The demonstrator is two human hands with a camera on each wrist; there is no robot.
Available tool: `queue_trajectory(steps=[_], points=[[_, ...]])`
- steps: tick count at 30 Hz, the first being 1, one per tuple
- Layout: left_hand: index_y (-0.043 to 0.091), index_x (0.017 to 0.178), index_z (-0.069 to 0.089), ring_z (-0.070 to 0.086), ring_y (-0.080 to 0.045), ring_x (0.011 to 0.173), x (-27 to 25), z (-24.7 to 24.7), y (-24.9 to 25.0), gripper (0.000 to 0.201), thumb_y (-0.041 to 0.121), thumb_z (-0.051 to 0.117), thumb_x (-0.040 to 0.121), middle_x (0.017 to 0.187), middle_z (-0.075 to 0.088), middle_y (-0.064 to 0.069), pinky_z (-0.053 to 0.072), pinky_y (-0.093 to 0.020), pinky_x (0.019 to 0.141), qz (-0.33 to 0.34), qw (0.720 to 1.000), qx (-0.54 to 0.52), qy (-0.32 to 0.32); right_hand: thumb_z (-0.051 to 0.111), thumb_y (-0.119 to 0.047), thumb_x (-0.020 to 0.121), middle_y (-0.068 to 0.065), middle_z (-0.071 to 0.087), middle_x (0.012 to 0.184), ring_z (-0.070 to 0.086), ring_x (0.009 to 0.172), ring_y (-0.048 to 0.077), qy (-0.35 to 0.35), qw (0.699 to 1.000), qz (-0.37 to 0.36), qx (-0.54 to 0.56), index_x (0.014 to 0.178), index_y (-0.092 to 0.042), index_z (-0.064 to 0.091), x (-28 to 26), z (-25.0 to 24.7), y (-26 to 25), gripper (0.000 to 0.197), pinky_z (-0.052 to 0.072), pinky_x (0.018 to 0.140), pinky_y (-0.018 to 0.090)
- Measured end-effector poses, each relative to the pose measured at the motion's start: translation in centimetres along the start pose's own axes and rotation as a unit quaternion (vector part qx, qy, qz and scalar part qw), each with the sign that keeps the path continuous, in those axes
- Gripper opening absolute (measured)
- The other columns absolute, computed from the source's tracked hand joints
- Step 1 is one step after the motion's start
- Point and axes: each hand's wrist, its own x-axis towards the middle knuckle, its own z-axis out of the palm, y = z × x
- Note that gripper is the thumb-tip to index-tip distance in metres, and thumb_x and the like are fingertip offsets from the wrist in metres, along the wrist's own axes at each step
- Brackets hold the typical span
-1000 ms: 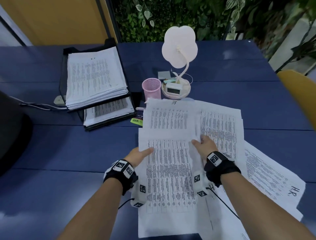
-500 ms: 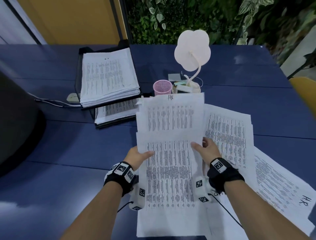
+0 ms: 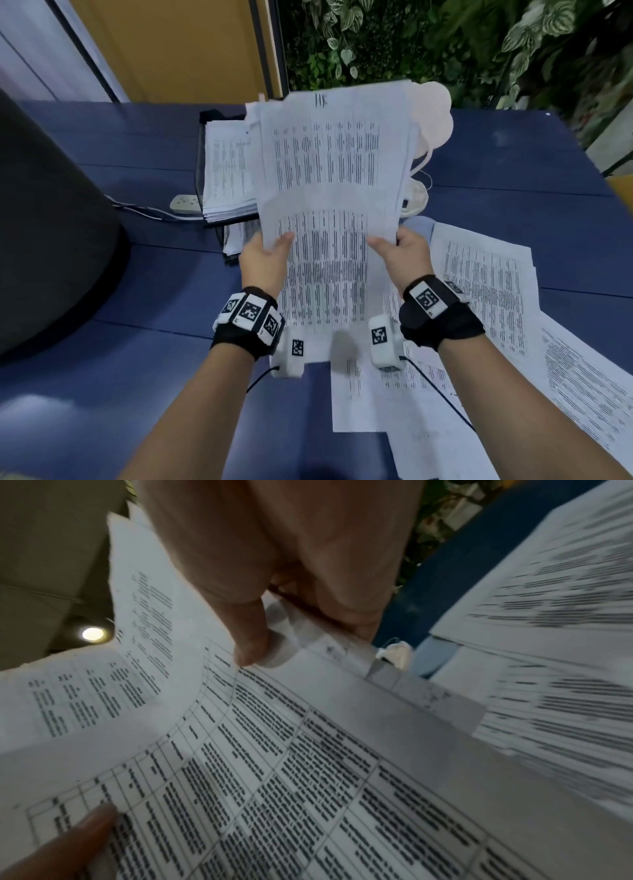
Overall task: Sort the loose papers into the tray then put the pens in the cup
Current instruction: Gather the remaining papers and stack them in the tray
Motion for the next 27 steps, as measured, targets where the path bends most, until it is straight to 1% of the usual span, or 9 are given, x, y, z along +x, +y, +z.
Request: queue_trajectory(steps=[4,6,8,11,14,16,22,25,27], points=[[0.009,0.130,0.051,0.062,-0.004,0.096,1.6,-1.7,3.0,0.047,0.026,0.066,0.089,0.110,0.064,0.006,0.047,-0.021,0.087,0.038,0.998,-0.048,0.024,0.069,-0.009,0.082,-0.001,0.072,0.096,0.067,0.095,0.017,0.019,0.996,-0.071,0.041,0.100,-0.013,0.070,0.1,2.5,-3.5,0.019,0.053,0.090,0.035],[0.013,0.124,0.055,0.062,-0.001,0.098,2.2,-2.6,3.5,0.039,0.024,0.066,0.089,0.111,0.066,0.006,0.048,-0.021,0.089,0.053,0.997,-0.062,0.014,0.068,-0.008,0.083,0.000,0.071,0.098,0.067,0.095,0.016,0.026,0.994,-0.089,0.054,0.108,-0.006,0.067,-0.1,3.5,-4.7,0.024,0.052,0.091,0.029],[0.018,0.121,0.054,0.062,-0.005,0.106,2.5,-3.3,3.5,0.038,0.025,0.068,0.086,0.113,0.066,0.007,0.048,-0.028,0.097,0.053,0.998,-0.045,0.003,0.066,-0.007,0.085,-0.003,0.069,0.098,0.066,0.094,0.013,0.018,0.994,-0.092,0.055,0.108,-0.010,0.063,-0.2,4.3,-4.9,0.024,0.051,0.090,0.026],[0.013,0.133,0.043,0.058,-0.016,0.118,2.6,-4.1,2.2,0.073,0.040,0.073,0.072,0.128,0.060,-0.003,0.045,-0.042,0.103,0.032,0.999,-0.015,-0.018,0.067,-0.005,0.084,-0.003,0.066,0.105,0.064,0.099,0.012,0.001,0.996,-0.080,0.049,0.113,-0.018,0.055,-0.4,5.1,-4.2,0.035,0.049,0.094,0.028],[0.025,0.112,0.051,0.063,-0.011,0.105,2.8,-4.7,0.9,0.038,0.014,0.072,0.082,0.114,0.065,0.002,0.050,-0.042,0.098,0.030,0.999,-0.028,-0.025,0.068,-0.005,0.082,-0.002,0.067,0.106,0.065,0.097,0.013,0.002,0.998,-0.047,0.047,0.112,-0.017,0.055,-0.3,5.3,-3.3,0.034,0.051,0.095,0.034],[0.028,0.106,0.050,0.064,-0.009,0.101,3.1,-5.2,0.6,0.037,0.006,0.070,0.083,0.109,0.065,0.005,0.050,-0.039,0.097,0.022,0.998,-0.048,-0.033,0.068,-0.004,0.080,-0.001,0.068,0.105,0.066,0.096,0.014,0.011,0.998,-0.034,0.048,0.111,-0.017,0.056,0.0,5.2,-3.0,0.036,0.052,0.093,0.037],[0.016,0.105,0.052,0.061,-0.024,0.106,4.5,-4.8,-0.2,0.029,0.014,0.071,0.083,0.107,0.064,-0.006,0.047,-0.044,0.099,-0.040,0.994,-0.080,-0.061,0.052,0.010,0.083,0.003,0.063,0.110,0.061,0.096,0.011,-0.007,0.998,-0.004,0.058,0.125,-0.009,0.048,0.4,5.8,-2.6,0.045,0.047,0.101,0.039],[0.015,0.108,0.050,0.061,-0.007,0.093,4.5,-4.0,0.5,0.021,0.009,0.061,0.091,0.099,0.064,0.004,0.049,-0.023,0.085,-0.007,0.994,-0.086,-0.065,0.045,0.012,0.086,0.004,0.061,0.119,0.061,0.096,0.003,-0.001,0.997,-0.033,0.063,0.134,-0.007,0.041,0.5,6.3,-2.6,0.051,0.050,0.091,0.019],[0.015,0.108,0.050,0.062,-0.005,0.093,4.7,-3.9,0.9,0.020,0.006,0.058,0.092,0.101,0.064,0.006,0.050,-0.021,0.084,0.009,0.993,-0.098,-0.059,0.044,0.013,0.086,0.002,0.061,0.120,0.060,0.096,-0.003,0.005,0.996,-0.054,0.065,0.140,-0.008,0.035,0.7,6.5,-2.8,0.058,0.048,0.083,0.009]])
